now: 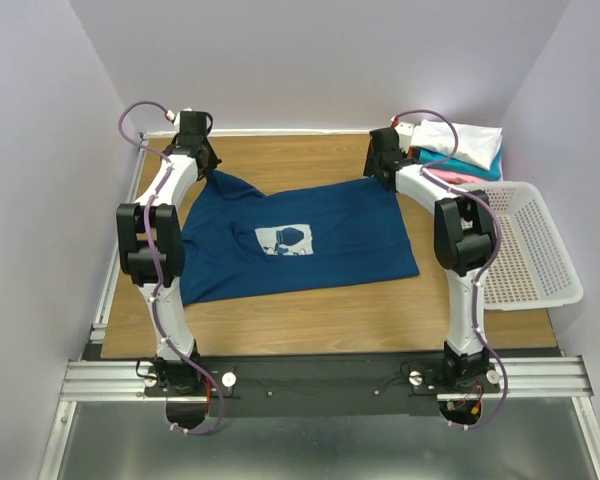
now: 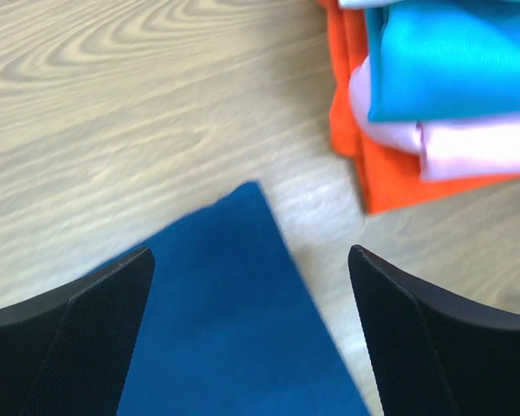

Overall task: Fold and stack the t-shirts
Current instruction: Fold the tshirt

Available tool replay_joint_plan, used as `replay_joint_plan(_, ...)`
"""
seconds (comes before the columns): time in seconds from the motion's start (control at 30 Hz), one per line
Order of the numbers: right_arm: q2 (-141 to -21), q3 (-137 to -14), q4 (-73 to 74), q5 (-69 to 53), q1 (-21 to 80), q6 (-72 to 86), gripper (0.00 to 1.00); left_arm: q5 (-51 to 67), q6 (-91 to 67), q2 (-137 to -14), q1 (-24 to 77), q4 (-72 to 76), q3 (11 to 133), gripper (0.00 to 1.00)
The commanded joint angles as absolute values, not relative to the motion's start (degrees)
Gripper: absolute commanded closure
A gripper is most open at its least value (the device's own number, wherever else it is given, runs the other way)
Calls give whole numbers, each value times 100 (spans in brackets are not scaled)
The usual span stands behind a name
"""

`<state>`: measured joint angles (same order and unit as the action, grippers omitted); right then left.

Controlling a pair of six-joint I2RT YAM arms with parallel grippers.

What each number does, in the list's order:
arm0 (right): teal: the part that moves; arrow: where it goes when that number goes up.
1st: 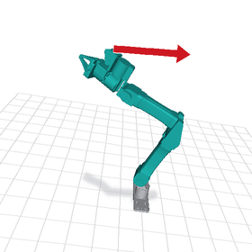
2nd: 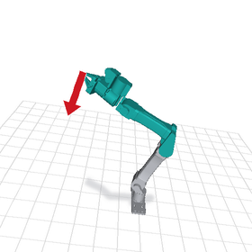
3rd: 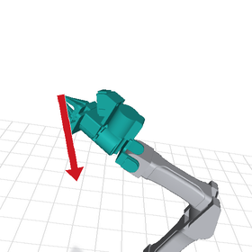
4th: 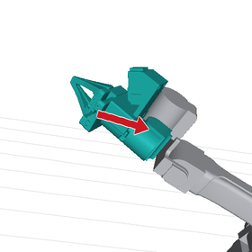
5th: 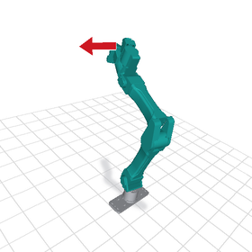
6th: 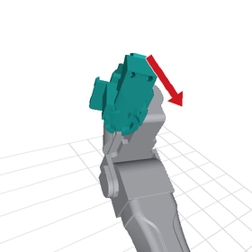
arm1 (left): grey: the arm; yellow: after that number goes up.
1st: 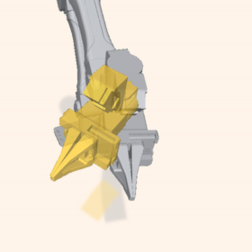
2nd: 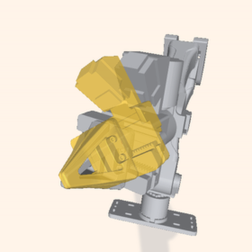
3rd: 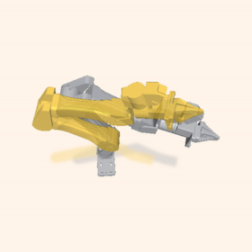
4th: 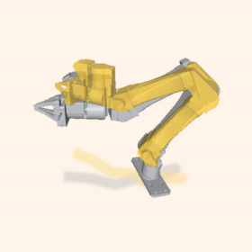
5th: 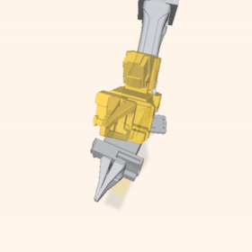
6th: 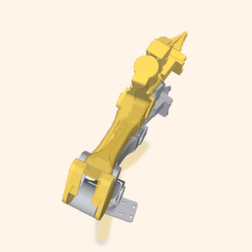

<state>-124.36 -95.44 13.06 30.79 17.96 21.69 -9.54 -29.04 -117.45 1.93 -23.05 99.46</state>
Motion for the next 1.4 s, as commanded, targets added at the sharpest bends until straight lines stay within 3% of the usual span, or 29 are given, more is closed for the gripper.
replay_joint_plan(0.0,-12866,-10053,1318,3445,1670,1934,3,-1063,-3050,-11207,202,-2294,9449,100)
replay_joint_plan(0.3,-13552,-10635,1310,3252,1573,1863,16,-1195,-3234,-10556,272,-2241,8675,100)
replay_joint_plan(0.4,-13632,-10644,1310,3252,1582,1907,30,-1195,-3287,-10389,308,-2233,8456,100)
replay_joint_plan(0.47,-13667,-10643,1318,3226,1582,1934,34,-1187,-3305,-10284,325,-2224,8306,100)
replay_joint_plan(0.6,-13632,-10521,1310,3199,1582,2073,63,-1213,-3366,-10073,352,-2189,8086,100)
replay_joint_plan(0.8,-13570,-10362,1318,3155,1582,2127,76,-1195,-3419,-9730,369,-2048,7708,100)
replay_joint_plan(0.9,-13553,-10336,1318,3199,1582,2083,86,-1186,-3384,-9598,378,-2013,7533,100)
replay_joint_plan(0.97,-13553,-10345,1318,3173,1582,2048,99,-1178,-3393,-9536,378,-2013,7410,100)
replay_joint_plan(1.37,-12947,-10055,1283,2849,1582,1978,99,-1081,-3463,-8948,378,-1916,6961,100)
